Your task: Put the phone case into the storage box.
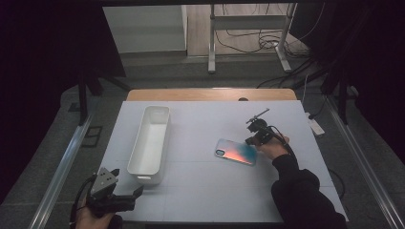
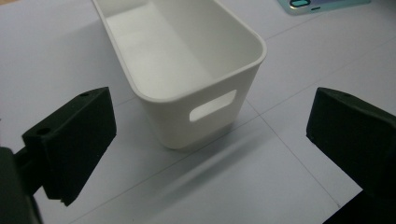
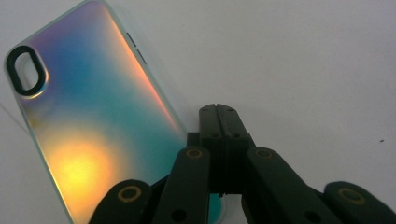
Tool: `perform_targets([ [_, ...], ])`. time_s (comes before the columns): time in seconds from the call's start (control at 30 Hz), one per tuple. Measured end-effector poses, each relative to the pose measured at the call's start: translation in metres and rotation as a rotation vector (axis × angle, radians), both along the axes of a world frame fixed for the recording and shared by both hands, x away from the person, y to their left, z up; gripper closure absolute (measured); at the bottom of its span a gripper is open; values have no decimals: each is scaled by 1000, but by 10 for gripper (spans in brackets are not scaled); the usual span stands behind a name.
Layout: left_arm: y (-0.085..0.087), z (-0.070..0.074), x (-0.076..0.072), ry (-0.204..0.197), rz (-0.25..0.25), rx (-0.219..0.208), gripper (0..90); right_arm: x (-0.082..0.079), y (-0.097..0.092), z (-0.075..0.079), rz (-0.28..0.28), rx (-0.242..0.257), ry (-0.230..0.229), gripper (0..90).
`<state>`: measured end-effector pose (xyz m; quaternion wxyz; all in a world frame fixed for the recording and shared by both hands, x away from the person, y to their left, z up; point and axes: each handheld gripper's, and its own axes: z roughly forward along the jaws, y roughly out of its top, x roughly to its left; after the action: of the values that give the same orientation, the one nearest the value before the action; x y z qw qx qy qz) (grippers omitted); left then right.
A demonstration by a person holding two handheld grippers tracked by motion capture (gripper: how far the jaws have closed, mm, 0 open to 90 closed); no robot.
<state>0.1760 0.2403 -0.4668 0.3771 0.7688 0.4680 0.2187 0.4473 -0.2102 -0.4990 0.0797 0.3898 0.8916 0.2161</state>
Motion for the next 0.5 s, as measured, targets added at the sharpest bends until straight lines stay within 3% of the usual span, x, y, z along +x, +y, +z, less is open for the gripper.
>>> perform_targets([
  [0.5,-1,0,0,-2,-8,4,22,-24,-6,-2,33,11,24,893],
])
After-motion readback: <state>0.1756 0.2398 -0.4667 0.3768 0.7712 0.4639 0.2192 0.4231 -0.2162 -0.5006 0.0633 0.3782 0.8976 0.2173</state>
